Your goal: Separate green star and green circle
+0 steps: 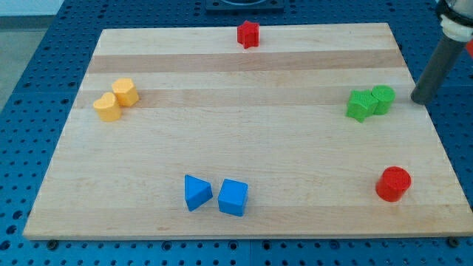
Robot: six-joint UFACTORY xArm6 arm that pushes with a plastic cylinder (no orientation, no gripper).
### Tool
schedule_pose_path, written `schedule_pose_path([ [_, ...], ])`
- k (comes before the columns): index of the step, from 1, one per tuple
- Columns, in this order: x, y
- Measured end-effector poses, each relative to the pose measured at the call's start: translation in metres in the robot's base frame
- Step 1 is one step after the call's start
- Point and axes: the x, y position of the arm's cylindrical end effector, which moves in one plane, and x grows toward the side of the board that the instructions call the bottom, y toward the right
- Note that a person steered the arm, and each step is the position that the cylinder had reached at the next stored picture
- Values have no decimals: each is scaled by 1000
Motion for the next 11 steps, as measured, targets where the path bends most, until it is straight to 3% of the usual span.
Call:
schedule_pose_path([
  [2,101,-2],
  [5,162,-10],
  [8,167,-19],
  [11,158,-112],
])
